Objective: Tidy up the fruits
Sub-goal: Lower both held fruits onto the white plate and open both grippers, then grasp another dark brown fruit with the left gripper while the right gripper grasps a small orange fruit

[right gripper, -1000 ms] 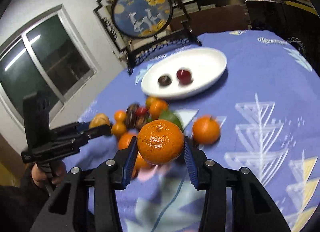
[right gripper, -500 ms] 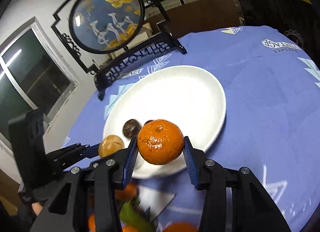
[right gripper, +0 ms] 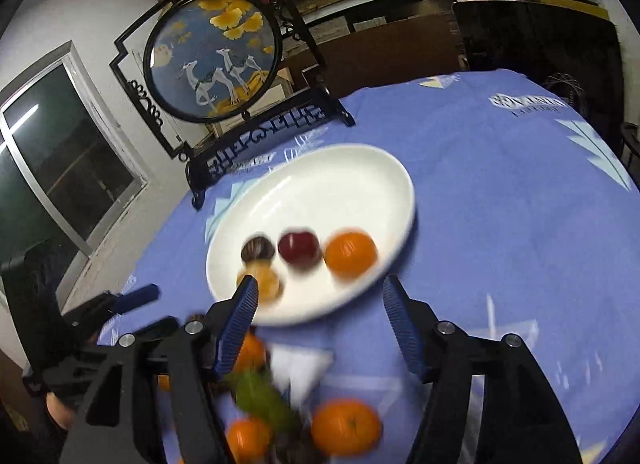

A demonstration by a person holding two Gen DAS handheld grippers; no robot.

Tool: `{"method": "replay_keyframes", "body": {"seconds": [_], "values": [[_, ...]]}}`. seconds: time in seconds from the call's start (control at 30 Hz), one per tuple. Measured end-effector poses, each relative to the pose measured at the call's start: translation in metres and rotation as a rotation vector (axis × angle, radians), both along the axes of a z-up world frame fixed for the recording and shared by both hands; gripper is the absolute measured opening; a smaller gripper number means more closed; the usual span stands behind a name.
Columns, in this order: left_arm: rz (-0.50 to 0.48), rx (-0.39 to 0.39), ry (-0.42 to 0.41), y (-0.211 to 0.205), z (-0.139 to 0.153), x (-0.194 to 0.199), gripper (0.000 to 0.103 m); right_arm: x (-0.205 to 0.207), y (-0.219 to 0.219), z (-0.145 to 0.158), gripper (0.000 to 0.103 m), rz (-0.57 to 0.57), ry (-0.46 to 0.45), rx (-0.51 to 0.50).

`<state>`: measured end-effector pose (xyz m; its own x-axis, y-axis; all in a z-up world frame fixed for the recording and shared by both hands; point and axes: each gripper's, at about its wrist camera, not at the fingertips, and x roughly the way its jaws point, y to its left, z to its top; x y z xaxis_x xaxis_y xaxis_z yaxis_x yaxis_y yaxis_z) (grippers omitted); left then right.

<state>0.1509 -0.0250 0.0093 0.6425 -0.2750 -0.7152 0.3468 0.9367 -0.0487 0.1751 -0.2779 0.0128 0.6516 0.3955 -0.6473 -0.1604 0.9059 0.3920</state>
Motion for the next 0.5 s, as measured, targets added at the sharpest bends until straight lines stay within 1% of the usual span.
{"method": "replay_keyframes", "body": {"seconds": [0.1,0.2,0.3,0.4,0.43,0.47,0.5], "values": [[0.005,0.014,0.019,0.019,-0.011,-0.03,0.076,-0.031,-0.004,-0.009,0.066,-0.019,0.008,-0.044],[0.019,0.027,0.049,0.034,-0.028,-0.05,0.076,-0.059,-0.006,-0.022,0.066,-0.023,0.029,-0.024],[0.045,0.056,0.057,0.045,-0.04,-0.063,0.076,-0.079,-0.005,-0.033,0.066,-0.025,0.047,-0.011],[0.084,0.087,0.073,0.055,-0.05,-0.064,0.076,-0.095,-0.002,-0.044,0.066,-0.018,0.077,-0.014],[0.094,0.096,0.078,0.058,-0.052,-0.063,0.075,-0.098,-0.001,-0.046,0.066,-0.018,0.084,-0.016],[0.102,0.105,0.087,0.062,-0.056,-0.061,0.066,-0.101,0.0,-0.049,0.066,-0.02,0.094,-0.02],[0.105,0.111,0.098,0.064,-0.058,-0.058,0.061,-0.104,-0.001,-0.051,0.066,-0.022,0.1,-0.022]]}}
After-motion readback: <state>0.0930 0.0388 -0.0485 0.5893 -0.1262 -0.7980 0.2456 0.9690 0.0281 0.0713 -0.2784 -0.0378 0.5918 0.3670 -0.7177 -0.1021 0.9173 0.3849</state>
